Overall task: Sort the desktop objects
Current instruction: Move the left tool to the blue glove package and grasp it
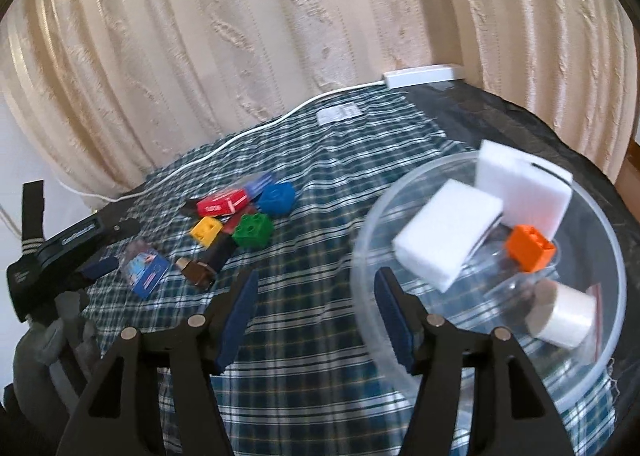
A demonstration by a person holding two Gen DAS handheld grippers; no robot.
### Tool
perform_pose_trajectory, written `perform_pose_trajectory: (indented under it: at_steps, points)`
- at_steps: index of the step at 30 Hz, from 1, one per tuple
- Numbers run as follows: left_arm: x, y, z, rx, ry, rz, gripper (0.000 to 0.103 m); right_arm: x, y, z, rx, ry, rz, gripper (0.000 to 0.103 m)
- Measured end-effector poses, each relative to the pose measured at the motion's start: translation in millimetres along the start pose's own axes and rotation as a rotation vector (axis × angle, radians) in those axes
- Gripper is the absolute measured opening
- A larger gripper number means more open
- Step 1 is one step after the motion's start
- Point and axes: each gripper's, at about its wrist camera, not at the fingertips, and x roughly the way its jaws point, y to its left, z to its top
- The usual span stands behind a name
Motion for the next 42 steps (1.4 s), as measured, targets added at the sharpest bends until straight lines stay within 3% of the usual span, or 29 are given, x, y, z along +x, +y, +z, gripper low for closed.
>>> perform_pose_trajectory:
  at_steps: [9, 19, 28, 33, 38, 42]
  points:
    - [22.6, 14.0, 5.0, -0.078, 0.037, 0.094, 0.087, 12.3, 20.0, -3.2, -0.048, 0.036, 0.048, 0.067]
    - [48.3, 3.5, 6.5, 0.01, 0.071, 0.189, 0.087, 22.3, 36.4, -2.7, -0.103, 0.065, 0.095, 0.068]
    - [39.8, 11.4, 0.4, 0.064, 0.055, 0.112, 0.085, 37.5, 46.8, -3.8, -0.113, 0.128, 0.151, 0.068]
    - [30.2, 15.2, -5.4, 0.095, 0.039, 0.01, 0.073, 46.7, 56.8, -3.4, -0.134, 0.162, 0.187, 0.068]
    - [14.9, -1.1, -3.1, 0.202, -0.055, 0.014, 0.073, 59.1, 67.2, -4.1, -0.158, 0.195, 0.204, 0.068]
    - [6.9, -3.0, -0.3, 0.217, -0.085, -0.03, 0.073, 69.0, 78.4, -3.6, -0.188, 0.219, 0.212, 0.066]
